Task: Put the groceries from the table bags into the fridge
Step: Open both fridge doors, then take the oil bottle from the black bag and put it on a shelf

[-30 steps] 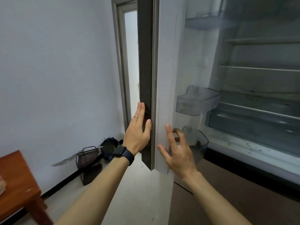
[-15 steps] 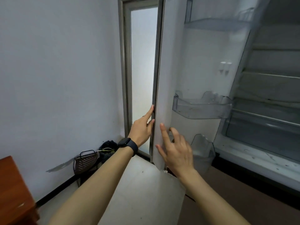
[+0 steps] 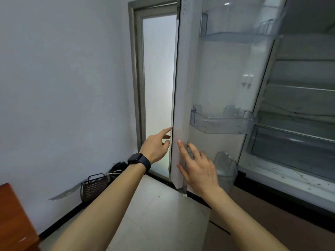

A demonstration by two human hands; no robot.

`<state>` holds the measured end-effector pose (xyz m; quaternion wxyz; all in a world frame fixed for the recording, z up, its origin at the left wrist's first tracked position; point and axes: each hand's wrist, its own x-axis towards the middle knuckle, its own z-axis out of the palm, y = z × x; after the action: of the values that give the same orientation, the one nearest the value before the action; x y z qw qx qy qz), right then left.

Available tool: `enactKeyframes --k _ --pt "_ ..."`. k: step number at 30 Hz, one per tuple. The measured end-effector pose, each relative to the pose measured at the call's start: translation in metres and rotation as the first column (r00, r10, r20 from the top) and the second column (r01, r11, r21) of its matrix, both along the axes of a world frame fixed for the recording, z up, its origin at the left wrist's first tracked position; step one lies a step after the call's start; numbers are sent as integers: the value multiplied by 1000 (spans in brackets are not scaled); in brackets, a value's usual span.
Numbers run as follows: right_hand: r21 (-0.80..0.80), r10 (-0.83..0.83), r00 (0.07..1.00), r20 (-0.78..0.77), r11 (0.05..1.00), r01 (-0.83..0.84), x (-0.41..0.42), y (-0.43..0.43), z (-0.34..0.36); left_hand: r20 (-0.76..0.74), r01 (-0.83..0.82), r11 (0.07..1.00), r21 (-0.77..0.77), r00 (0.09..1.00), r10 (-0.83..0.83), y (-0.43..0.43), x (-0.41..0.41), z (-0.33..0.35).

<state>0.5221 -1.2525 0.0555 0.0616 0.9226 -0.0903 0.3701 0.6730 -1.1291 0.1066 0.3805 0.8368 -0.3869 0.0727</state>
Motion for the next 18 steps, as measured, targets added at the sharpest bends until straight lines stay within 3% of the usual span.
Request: enactKeyframes --k 4,8,14,18 --pt "76 29 994 -106 997 -21 -21 3 5 22 -36 999 25 999 35 28 -25 -4" --pt "225 90 990 -107 972 -64 -57 16 5 43 -67 997 29 997 66 68 -70 -12" --pt "477 252 968 -12 852 -216 -123 55 -21 -15 -188 982 31 982 189 144 -145 -57" --pt "575 375 925 -70 772 -269 -151 95 -56 -47 -314 943 109 946 320 202 -193 -95"
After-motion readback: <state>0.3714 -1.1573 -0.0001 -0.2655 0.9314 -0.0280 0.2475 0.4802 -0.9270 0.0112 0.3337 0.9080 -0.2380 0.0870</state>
